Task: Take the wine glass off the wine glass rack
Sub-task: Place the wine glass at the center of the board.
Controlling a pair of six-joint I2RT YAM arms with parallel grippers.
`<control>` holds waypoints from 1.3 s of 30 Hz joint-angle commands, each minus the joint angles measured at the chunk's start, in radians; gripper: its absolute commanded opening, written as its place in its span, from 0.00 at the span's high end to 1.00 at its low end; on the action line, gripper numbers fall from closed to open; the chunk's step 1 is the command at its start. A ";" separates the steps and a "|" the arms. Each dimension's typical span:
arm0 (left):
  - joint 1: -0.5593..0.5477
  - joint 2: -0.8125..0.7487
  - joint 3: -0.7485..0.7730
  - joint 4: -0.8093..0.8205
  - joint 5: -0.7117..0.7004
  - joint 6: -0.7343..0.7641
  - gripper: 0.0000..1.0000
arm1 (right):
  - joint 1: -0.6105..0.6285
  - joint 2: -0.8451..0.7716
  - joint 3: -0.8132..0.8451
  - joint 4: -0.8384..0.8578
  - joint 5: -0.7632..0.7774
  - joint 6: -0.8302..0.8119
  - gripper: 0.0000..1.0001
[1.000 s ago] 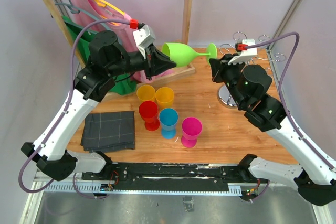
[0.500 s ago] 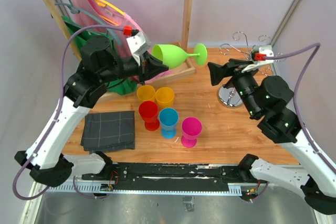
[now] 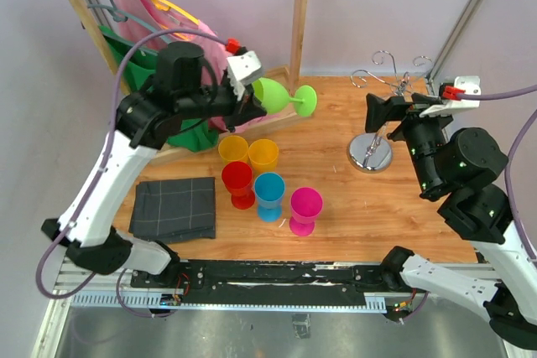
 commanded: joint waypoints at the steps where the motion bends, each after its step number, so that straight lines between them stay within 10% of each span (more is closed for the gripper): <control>1: -0.045 0.113 0.129 -0.161 -0.097 0.049 1.00 | 0.015 0.000 0.046 -0.048 0.069 -0.025 0.01; 13: -0.272 0.356 0.303 -0.411 -0.296 0.075 1.00 | 0.015 -0.034 0.052 -0.114 0.158 0.021 0.01; 39: -0.350 0.661 0.369 -0.507 -0.372 0.166 1.00 | 0.014 -0.071 0.060 -0.206 0.169 0.088 0.02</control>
